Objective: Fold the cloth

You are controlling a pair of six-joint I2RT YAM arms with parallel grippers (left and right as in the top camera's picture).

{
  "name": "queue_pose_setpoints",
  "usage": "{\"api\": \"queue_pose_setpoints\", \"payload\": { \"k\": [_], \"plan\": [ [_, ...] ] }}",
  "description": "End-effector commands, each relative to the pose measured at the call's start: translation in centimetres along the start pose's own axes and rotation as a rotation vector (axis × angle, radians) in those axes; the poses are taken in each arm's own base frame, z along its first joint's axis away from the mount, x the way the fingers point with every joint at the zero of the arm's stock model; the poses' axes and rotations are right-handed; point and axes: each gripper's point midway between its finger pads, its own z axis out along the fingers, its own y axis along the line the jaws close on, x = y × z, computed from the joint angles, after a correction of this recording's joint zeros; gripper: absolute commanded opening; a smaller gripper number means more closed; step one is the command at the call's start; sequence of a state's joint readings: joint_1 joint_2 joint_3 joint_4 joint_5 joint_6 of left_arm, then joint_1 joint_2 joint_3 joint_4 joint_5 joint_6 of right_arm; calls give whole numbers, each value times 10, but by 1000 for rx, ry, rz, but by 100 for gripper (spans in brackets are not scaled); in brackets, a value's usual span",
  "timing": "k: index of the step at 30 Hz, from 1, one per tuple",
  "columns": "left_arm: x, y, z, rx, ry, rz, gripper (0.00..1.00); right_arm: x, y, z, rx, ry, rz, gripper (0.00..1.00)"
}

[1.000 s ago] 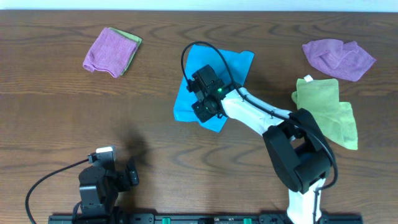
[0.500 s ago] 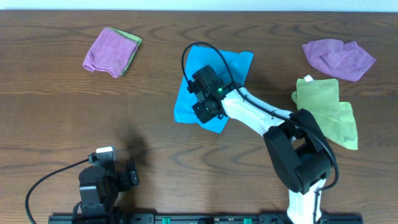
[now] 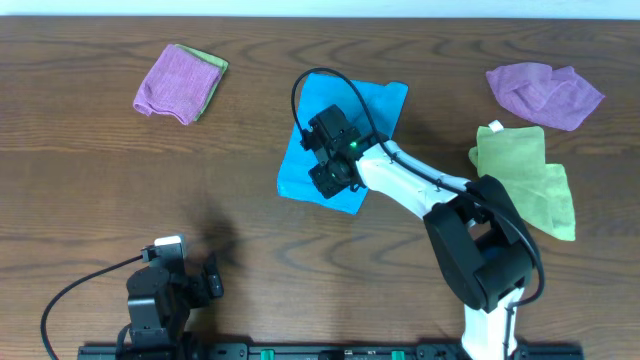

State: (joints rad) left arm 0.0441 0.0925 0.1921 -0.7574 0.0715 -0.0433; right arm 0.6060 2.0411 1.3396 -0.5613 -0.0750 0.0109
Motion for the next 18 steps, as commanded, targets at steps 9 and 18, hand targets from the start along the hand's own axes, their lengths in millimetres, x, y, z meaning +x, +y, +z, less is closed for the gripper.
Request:
{"api": "queue_pose_setpoints", "payload": {
  "k": [9, 18],
  "plan": [
    [11, 2, 4, -7, 31, 21, 95, -25, 1, -39, 6, -103, -13, 2],
    [11, 2, 4, -7, 31, 21, 95, -8, -17, -77, 123, -67, 21, 6]
  ]
}}
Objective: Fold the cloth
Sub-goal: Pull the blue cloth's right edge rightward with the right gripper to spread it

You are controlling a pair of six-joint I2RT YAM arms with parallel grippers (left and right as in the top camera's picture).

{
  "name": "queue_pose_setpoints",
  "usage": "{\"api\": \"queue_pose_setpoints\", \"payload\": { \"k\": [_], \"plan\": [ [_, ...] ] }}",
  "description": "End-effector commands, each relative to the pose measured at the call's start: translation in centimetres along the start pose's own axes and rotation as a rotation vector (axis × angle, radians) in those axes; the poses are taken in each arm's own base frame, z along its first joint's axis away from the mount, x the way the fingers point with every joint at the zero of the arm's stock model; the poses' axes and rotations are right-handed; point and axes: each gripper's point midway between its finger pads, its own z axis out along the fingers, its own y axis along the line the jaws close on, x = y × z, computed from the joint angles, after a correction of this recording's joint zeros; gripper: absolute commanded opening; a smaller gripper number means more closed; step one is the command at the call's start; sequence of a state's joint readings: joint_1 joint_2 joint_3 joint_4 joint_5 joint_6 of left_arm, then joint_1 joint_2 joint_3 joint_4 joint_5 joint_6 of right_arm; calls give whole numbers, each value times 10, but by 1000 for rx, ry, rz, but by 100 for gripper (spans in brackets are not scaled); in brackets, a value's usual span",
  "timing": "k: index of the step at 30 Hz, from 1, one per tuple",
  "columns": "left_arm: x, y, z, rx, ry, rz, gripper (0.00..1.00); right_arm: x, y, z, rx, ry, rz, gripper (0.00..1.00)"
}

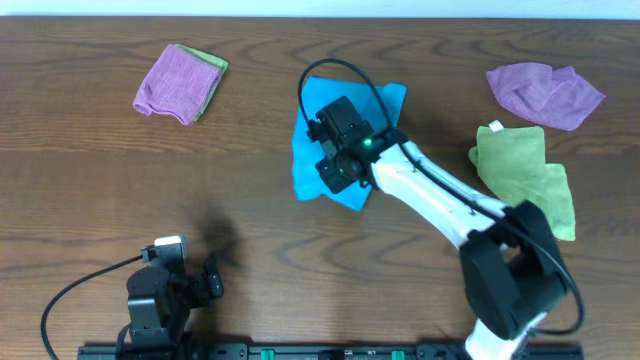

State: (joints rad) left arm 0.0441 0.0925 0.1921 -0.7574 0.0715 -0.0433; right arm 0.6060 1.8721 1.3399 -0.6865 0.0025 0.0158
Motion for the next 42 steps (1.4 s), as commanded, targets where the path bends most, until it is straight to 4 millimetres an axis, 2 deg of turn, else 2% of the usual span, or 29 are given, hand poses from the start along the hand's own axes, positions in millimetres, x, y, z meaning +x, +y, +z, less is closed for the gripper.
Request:
{"api": "queue_pose_setpoints", "payload": {
  "k": [1, 8, 15, 17, 18, 22, 25, 34, 42],
  "plan": [
    [11, 2, 4, -7, 31, 21, 95, -2, -9, -14, 47, -7, 17, 6],
    [11, 2, 4, -7, 31, 21, 95, 17, -9, -15, 49, 67, 37, 6],
    [11, 2, 4, -7, 31, 21, 95, 19, -9, -15, 50, 76, 36, 15],
    [11, 2, 4, -7, 31, 21, 95, 19, -9, -15, 50, 75, 36, 11],
    [11, 2, 4, -7, 31, 21, 95, 19, -9, -15, 50, 75, 36, 3],
    [11, 2, 4, -7, 31, 21, 95, 19, -10, -15, 55, 76, 38, 1],
    [11, 2, 4, -7, 31, 21, 95, 23, -23, -17, 130, 86, 123, 2],
    [11, 2, 4, -7, 31, 21, 95, 77, -50, -31, 262, 270, 459, 1],
    [11, 2, 4, -7, 31, 21, 95, 98, -77, -40, 329, 330, 605, 1]
  ]
}}
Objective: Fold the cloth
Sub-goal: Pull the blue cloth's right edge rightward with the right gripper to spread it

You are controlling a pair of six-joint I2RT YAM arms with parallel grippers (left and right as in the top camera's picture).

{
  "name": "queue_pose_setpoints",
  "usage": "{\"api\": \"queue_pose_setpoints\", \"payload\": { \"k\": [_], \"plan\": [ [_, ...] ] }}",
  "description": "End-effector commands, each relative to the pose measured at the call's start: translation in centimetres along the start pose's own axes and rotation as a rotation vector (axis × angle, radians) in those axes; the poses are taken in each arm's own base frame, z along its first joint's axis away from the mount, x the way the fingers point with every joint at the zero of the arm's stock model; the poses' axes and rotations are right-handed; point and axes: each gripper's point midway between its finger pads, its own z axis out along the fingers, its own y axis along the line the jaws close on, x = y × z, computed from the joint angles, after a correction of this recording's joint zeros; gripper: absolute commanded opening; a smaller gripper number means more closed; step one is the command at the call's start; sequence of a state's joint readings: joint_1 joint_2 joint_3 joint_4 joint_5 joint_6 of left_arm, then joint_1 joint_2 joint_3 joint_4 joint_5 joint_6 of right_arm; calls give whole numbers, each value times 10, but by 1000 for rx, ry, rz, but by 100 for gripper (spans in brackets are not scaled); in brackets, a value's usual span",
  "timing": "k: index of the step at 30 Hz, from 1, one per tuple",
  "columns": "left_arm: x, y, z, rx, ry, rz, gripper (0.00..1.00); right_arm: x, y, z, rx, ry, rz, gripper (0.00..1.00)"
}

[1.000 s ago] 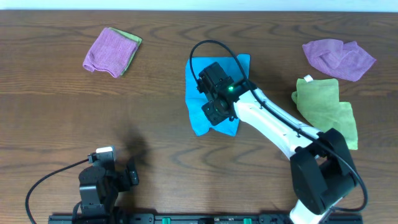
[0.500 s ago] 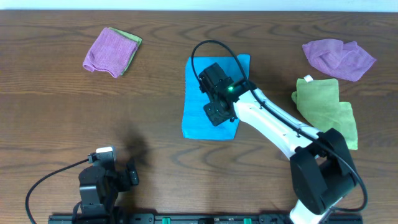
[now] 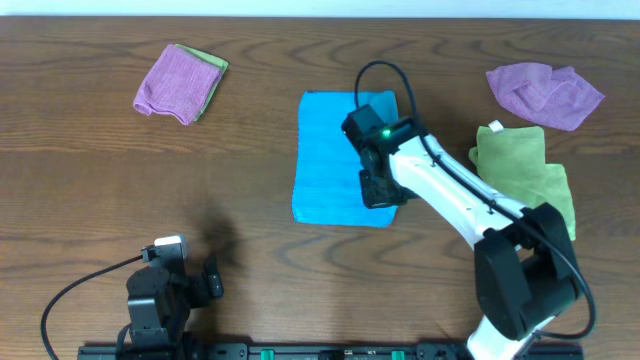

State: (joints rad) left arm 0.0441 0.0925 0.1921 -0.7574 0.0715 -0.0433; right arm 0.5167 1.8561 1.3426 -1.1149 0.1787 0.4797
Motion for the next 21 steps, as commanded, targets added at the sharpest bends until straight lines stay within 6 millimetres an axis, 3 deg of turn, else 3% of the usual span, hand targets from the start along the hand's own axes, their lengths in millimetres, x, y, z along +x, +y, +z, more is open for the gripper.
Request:
{"api": "queue_pose_setpoints", "payload": {
  "k": [1, 10, 12, 13, 14, 15, 16, 21],
  "plan": [
    [11, 2, 4, -7, 31, 21, 95, -8, -22, -5, 23, -15, 126, 2],
    [11, 2, 4, -7, 31, 21, 95, 0, -76, 17, 91, 59, 292, 2],
    [11, 2, 4, -7, 31, 21, 95, 4, -89, 23, 124, 73, 322, 15],
    [11, 2, 4, -7, 31, 21, 95, 7, -96, 26, 141, 82, 340, 27],
    [11, 2, 4, -7, 31, 21, 95, 9, -102, 28, 153, 89, 349, 49],
    [11, 2, 4, -7, 31, 21, 95, 10, -109, 31, 168, 91, 362, 64],
    [11, 2, 4, -7, 31, 21, 95, 10, -116, 31, 185, 89, 373, 70],
    [11, 2, 4, -7, 31, 21, 95, -11, -122, 28, 175, -2, 349, 74]
  ]
}}
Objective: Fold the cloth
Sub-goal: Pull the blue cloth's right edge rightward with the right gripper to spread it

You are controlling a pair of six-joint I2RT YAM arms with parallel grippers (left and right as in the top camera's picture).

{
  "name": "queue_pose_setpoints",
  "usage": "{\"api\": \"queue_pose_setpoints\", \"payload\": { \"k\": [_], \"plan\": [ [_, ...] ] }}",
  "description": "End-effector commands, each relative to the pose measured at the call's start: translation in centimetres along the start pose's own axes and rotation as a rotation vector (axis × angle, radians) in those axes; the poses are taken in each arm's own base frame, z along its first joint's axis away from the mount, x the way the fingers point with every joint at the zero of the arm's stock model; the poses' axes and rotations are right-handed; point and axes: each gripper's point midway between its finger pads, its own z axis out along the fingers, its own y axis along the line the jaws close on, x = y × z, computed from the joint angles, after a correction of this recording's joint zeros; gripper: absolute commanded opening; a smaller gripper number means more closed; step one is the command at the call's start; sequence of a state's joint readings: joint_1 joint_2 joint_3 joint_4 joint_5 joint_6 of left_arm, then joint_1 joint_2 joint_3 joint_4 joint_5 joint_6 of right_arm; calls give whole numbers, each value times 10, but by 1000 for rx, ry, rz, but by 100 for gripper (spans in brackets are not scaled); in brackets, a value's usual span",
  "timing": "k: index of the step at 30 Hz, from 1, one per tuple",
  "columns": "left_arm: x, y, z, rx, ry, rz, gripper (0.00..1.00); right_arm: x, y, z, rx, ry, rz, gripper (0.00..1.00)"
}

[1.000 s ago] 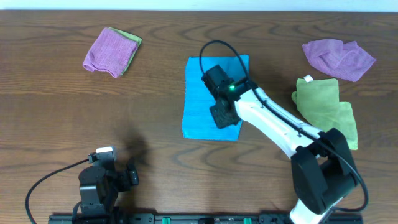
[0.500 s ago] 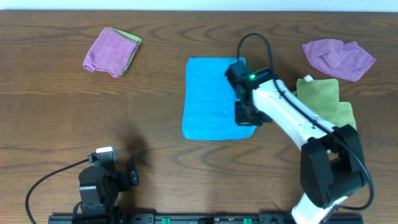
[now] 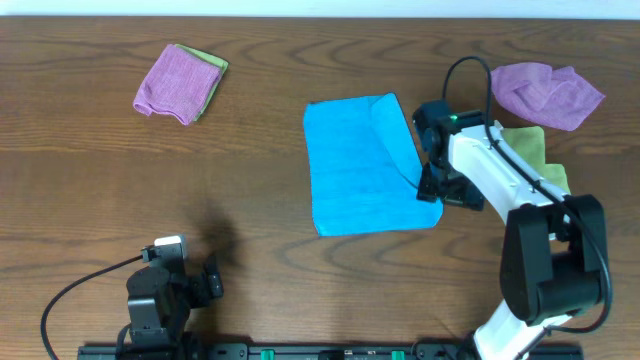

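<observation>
The blue cloth lies spread near the middle of the table in the overhead view. A raised flap with a dark crease runs along its right side from the top right corner. My right gripper is at the cloth's right edge near the lower right corner, and looks shut on that edge. The left gripper rests at the front left of the table, far from the cloth; its jaws are too small to read.
A folded purple cloth on a green one lies at the back left. A crumpled purple cloth sits at the back right. A green cloth lies partly under my right arm.
My right gripper has moved right, from over the cloth's right half to its right edge. The blue cloth is now wider and has shifted right, with a raised flap along its right side.
At first the blue cloth lay skewed like a diamond with my right gripper over its middle. Then cloth and gripper sat slightly further right. Later the cloth was a narrow upright rectangle. Now it is wider, with the gripper at its right edge. The left arm stayed parked.
</observation>
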State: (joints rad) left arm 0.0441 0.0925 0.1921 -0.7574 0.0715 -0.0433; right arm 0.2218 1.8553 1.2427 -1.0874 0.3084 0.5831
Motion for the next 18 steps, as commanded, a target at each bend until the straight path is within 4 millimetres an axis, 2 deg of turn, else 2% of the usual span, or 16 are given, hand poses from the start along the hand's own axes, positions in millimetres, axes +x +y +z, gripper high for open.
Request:
{"api": "queue_pose_setpoints", "payload": {
  "k": [1, 4, 7, 10, 12, 15, 18],
  "plan": [
    [11, 2, 4, -7, 31, 21, 95, -19, 1, -14, -27, -107, -42, 74],
    [11, 2, 4, -7, 31, 21, 95, -37, 26, -30, -137, -214, -142, 76],
    [11, 2, 4, -7, 31, 21, 95, -52, 42, -45, -196, -311, -191, 77],
    [11, 2, 4, -7, 31, 21, 95, -61, 80, -63, -351, -397, -349, 77],
    [11, 2, 4, -7, 31, 21, 95, -63, 94, -71, -415, -426, -394, 76],
    [11, 2, 4, -7, 31, 21, 95, -62, 101, -75, -454, -430, -394, 75],
    [11, 2, 4, -7, 31, 21, 95, -50, 94, -71, -449, -369, -360, 75]
  ]
}}
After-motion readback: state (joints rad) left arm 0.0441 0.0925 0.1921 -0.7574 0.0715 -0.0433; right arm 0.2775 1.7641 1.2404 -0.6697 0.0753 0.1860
